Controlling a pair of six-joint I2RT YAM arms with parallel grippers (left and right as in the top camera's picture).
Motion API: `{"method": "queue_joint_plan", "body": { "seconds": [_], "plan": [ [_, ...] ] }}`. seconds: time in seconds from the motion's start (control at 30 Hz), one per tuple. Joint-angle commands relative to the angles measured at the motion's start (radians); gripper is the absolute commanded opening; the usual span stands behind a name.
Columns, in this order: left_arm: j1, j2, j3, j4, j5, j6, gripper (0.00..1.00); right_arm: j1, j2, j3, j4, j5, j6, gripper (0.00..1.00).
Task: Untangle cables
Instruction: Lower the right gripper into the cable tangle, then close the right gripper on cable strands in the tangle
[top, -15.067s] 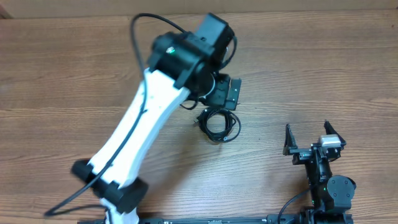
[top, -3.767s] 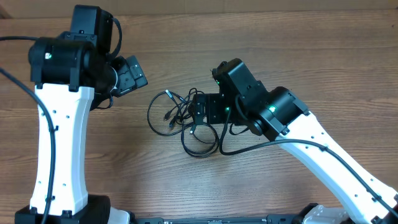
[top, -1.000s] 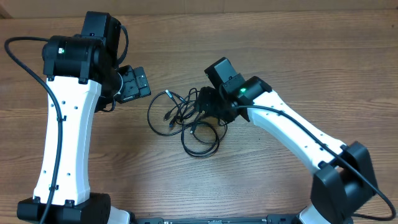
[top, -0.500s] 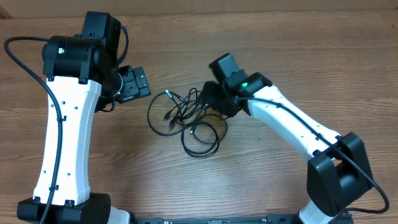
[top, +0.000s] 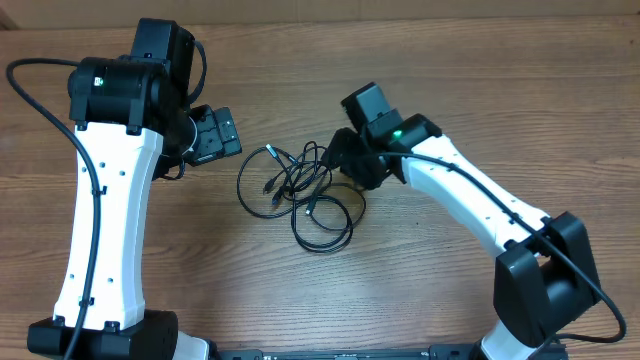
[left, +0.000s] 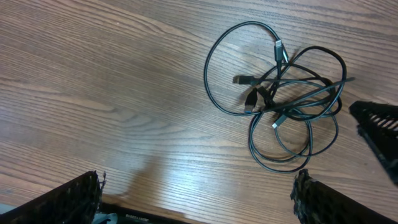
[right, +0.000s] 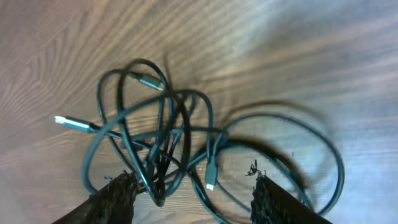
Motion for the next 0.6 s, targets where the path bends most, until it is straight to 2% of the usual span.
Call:
{"method": "queue_joint_plan", "body": {
  "seconds": [0.0, 0.17, 0.43, 0.57],
  "plan": [
    [-0.007, 0.007, -0.005, -0.002, -0.014, -0.003, 1.00, 0.017, 0.010, -0.006, -0.011, 0.082, 0.169, 0.60],
    [-0.007, 0.007, -0.005, -0.003, -0.018, -0.003, 1.00, 0.017, 0.024, -0.006, 0.006, 0.064, 0.224, 0.53],
    [-0.007, 0.007, -0.005, -0.001, -0.018, -0.003, 1.00, 0.031, 0.040, -0.006, 0.030, 0.013, 0.224, 0.53],
    [-0.007, 0.007, -0.005, -0.002, -0.018, -0.003, 1.00, 0.031, 0.040, -0.006, 0.030, 0.033, 0.225, 0.48]
  ]
}}
